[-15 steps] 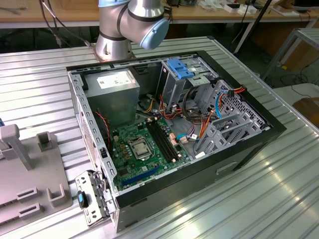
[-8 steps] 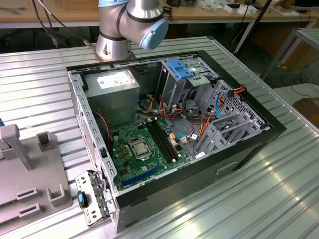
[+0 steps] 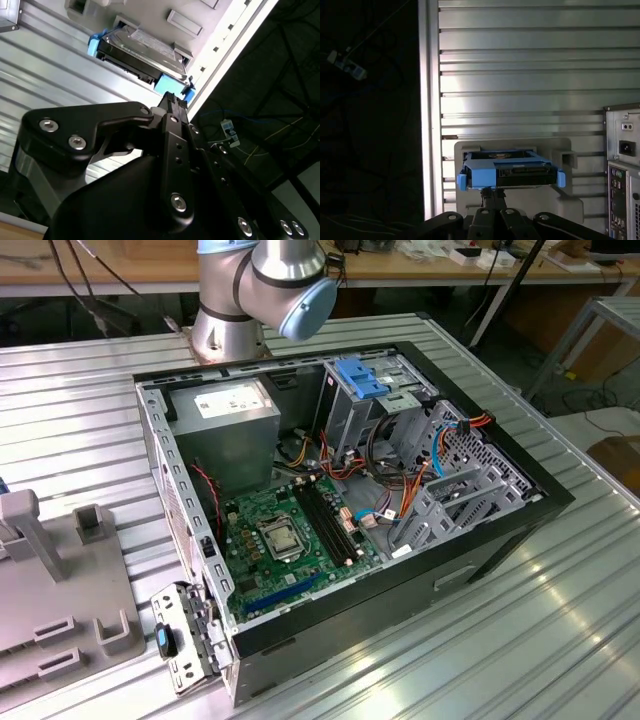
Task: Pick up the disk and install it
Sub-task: 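Reach for the disk, then pick up the disk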
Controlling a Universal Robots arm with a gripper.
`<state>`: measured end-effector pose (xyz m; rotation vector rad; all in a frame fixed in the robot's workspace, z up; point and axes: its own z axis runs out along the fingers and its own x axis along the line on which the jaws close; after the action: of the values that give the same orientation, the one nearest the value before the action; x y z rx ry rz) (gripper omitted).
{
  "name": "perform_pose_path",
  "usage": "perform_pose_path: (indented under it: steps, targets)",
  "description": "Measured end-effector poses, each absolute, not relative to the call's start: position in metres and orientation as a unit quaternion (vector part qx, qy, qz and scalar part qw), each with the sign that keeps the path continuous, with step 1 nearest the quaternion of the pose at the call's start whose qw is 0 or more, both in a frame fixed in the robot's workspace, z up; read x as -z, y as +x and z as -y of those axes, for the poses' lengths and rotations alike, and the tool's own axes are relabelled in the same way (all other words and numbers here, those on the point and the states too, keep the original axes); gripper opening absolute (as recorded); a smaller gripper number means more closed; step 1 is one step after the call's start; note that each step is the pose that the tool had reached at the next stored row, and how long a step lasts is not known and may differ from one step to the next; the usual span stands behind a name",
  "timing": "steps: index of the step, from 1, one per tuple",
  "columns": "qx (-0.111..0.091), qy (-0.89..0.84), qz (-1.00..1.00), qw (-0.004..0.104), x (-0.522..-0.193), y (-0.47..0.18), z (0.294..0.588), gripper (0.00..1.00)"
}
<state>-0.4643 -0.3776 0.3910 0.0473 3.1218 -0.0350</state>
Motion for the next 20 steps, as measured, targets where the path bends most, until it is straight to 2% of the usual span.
perform_pose_path:
  steps: [16, 20]
  targets:
    - [0.011, 0.014, -1.0, 0.01, -0.391, -0.4644, 0.378, 0.11]
    - [0.011, -0.035, -0.999, 0.01, -0.3909, -0.4648, 0.378, 0.11]
